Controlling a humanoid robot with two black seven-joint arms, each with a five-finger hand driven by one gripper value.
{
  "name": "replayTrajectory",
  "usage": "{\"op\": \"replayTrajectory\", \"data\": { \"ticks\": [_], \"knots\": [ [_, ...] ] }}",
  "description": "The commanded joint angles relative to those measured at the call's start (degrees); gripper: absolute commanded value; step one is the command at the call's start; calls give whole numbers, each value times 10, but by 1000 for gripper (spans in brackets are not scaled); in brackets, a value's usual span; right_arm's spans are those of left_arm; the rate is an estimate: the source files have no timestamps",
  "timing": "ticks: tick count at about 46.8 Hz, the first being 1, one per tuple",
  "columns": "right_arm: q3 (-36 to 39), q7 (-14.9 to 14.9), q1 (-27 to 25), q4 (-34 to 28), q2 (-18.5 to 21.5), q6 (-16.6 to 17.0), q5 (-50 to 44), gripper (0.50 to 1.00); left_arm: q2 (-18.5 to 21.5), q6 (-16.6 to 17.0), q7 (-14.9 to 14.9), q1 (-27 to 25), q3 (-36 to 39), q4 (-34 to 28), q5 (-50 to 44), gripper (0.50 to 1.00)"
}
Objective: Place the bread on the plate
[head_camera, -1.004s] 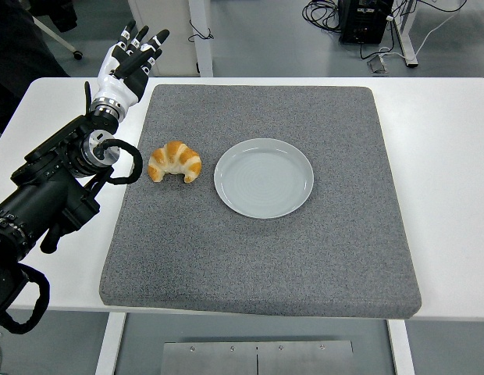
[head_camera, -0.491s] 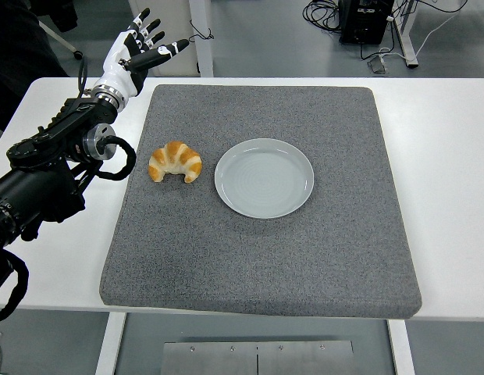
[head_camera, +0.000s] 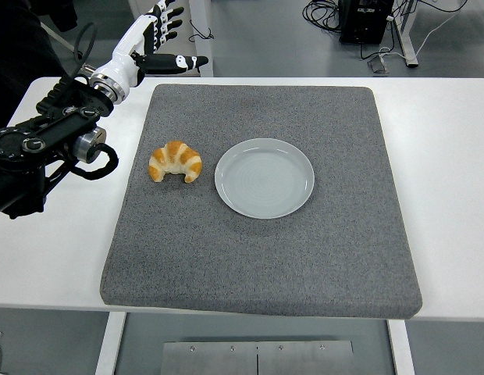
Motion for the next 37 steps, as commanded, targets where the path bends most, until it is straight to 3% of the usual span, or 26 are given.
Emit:
{"op": "replayTrajectory", "data": {
  "ticks": [1,14,22,37],
  "knots": [
    [0,0,0,-1,0,0,0,1000,21,1,0,-12,40,-29,4,978],
    [0,0,0,0,0,0,0,1000,91,-8,0,-54,125,-122,11,980],
    [0,0,0,0,0,0,0,1000,143,-7,-1,-63,130,-170,14,983],
    [0,0,0,-1,0,0,0,1000,164,-8,0,-78,225,-206,127,983]
  ]
}}
